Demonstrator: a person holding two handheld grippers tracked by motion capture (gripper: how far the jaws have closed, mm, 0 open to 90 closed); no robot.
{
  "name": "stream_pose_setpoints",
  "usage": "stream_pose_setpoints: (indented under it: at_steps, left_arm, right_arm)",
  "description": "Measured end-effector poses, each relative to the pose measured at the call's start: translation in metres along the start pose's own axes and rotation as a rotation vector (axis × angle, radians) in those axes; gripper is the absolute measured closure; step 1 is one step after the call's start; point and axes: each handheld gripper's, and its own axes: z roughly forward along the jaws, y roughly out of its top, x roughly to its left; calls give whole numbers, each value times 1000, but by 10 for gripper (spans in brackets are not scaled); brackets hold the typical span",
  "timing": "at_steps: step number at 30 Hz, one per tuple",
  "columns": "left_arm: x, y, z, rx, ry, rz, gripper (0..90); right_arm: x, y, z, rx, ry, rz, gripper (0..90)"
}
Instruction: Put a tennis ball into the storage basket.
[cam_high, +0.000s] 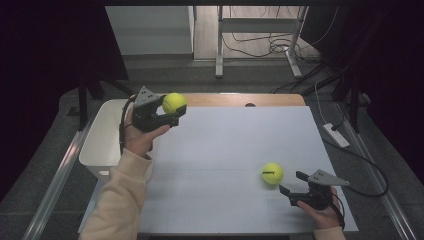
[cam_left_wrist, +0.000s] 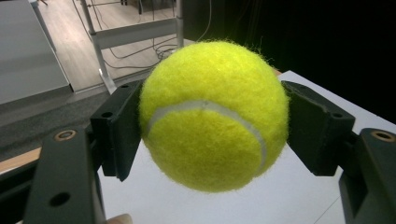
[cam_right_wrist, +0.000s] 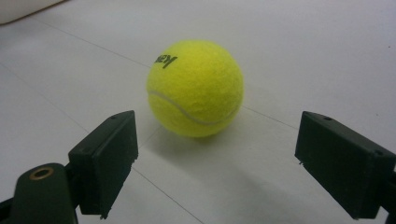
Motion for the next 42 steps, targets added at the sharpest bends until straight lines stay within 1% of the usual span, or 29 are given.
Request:
stream_pose_setpoints:
  at_steps: [8, 22, 42]
  left_arm:
    - [5, 2, -5, -4, 16, -2, 269]
    - [16, 5, -15, -20, 49, -21, 269]
    - [32, 3, -24, -23, 96, -43, 269]
  right_arm:
    - [0, 0, 0, 0, -3, -2, 131]
    - [0, 0, 0, -1, -3, -1, 131]
    - [0, 0, 0, -1, -3, -1, 131]
